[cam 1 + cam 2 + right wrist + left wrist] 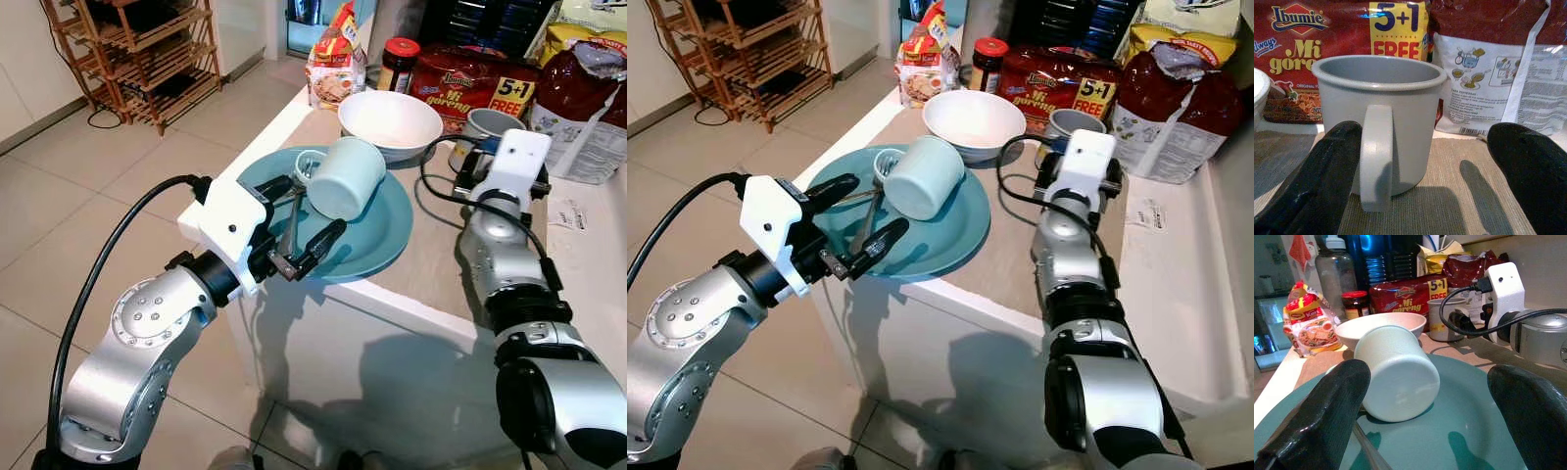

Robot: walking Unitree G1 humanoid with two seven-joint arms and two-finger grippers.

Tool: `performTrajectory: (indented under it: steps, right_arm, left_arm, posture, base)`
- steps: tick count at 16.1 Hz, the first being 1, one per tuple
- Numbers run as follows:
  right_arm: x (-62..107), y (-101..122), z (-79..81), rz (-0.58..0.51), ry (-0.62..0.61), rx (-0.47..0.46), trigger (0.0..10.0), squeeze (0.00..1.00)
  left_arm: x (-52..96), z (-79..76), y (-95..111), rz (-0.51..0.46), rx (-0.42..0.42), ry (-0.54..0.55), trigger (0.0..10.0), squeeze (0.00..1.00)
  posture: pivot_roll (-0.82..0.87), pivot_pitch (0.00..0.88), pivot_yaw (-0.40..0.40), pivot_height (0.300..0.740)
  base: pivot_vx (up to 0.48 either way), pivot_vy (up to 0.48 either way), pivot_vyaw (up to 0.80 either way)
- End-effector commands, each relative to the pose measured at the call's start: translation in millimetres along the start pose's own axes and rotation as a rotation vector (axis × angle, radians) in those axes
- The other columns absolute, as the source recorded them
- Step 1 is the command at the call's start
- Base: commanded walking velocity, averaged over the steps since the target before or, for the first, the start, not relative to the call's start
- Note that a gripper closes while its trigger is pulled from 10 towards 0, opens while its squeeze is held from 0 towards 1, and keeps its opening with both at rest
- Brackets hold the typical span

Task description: Setting the table

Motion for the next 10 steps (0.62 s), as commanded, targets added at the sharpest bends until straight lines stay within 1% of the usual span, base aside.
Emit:
performTrajectory:
  steps: [1,3,6,7,10]
  right_arm:
    - [-0.8,6.9,7.2,-0.011,0.058,-0.051,10.0,0.00]
    - [0.6,4.7,17.8,0.003,0.120,-0.072,10.0,0.00]
    - [1.2,2.9,35.2,0.029,0.217,-0.127,10.0,0.00]
    - [0.3,1.2,36.4,0.043,0.220,-0.138,10.0,0.00]
    - [-3.8,-4.7,28.7,0.080,0.170,-0.141,10.0,0.00]
  left_arm:
    - [-0.2,-6.9,4.7,-0.012,-0.004,-0.031,10.0,0.00]
    - [-0.4,-6.6,4.6,-0.012,-0.006,-0.035,10.0,0.00]
    - [-0.4,-5.3,4.6,-0.009,-0.013,-0.035,10.0,0.00]
    - [-0.3,-5.6,4.6,-0.008,-0.014,-0.037,10.0,0.00]
    - [-0.3,-6.5,5.2,-0.009,-0.016,-0.044,10.0,0.00]
  posture:
    - [0.20,0.074,-0.064,0.740]
    - [0.20,0.072,-0.060,0.740]
    - [0.21,0.069,-0.062,0.740]
    - [0.21,0.069,-0.062,0.740]
    - [0.21,0.069,-0.062,0.740]
  base:
    - [0.000,0.000,0.00]
    - [0.000,0.000,0.00]
    - [0.000,0.000,0.00]
    - [0.000,0.000,0.00]
    - [0.000,0.000,0.00]
Point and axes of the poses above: a point about 5 cm out from each wrist's last joint towards the gripper, its own x axis pointing back from the gripper into the wrist, its own y axis along the axis of the wrist's last joint, z = x × y, the point moved 6 cm from there along -x, pointing out of the wrist towards the gripper, and after that the axes turned 6 degrees about -x, right-handed, at the moved point
